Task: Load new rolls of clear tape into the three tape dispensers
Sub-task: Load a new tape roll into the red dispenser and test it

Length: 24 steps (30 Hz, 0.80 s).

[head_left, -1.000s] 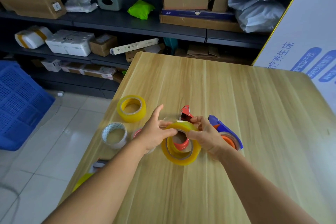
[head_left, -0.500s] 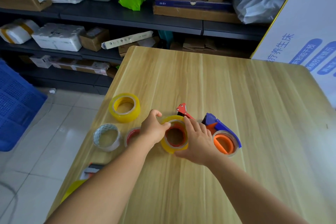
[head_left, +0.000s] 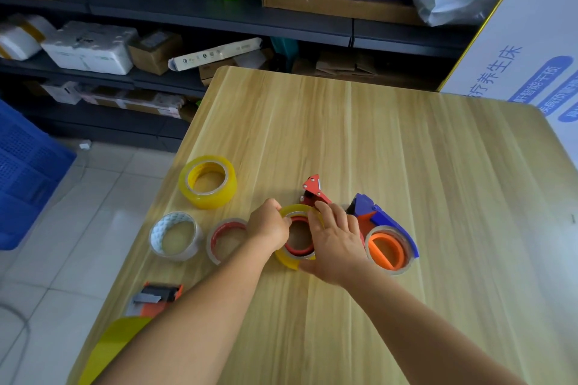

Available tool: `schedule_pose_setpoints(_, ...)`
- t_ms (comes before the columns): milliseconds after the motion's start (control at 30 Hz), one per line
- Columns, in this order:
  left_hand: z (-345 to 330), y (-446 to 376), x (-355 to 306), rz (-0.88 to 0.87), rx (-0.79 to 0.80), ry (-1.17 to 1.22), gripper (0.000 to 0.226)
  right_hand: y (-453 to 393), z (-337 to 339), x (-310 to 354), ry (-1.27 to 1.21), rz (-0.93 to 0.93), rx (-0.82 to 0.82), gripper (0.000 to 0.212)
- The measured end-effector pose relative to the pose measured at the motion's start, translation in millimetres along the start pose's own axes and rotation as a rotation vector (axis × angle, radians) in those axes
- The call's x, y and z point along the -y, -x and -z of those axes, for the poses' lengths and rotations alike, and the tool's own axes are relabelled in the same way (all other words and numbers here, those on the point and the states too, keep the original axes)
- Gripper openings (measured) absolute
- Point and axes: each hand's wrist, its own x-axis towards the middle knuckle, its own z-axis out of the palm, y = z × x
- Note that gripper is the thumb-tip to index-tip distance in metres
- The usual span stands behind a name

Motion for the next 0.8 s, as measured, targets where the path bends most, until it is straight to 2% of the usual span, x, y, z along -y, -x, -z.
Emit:
schedule_pose_setpoints(133,-1,-3,-1,0.026,0.005,-0.019,0.029,-1,-7,16,0.024,0.037,-0.092,0.069)
schedule_pose_setpoints(267,0,0,-2,0.05,0.049,0.019,0.035,-1,-25,39,0.031,0.027,0.016,0.045)
schedule_pose_setpoints(367,1,7,-1,0.056,0.119,0.1,0.044,1,-30,39,-0.016,-0.039,0.005,0.033)
schedule_pose_setpoints(467,7,14,4,0.033,0.175,0.233,0.047,4,-22,27,-0.139,-0.127,-0.04,0.033)
schedule_pose_setpoints(567,9,22,10,-0.077,0.194,0.294,0.046,9,-6,15,-0.307,-0.198,-0.043,0.036)
schedule_pose_setpoints(800,16,31,17,-0.318,0.049,0.302,0.013,29,15,-1,-0.762,-0.278,0.105,0.049)
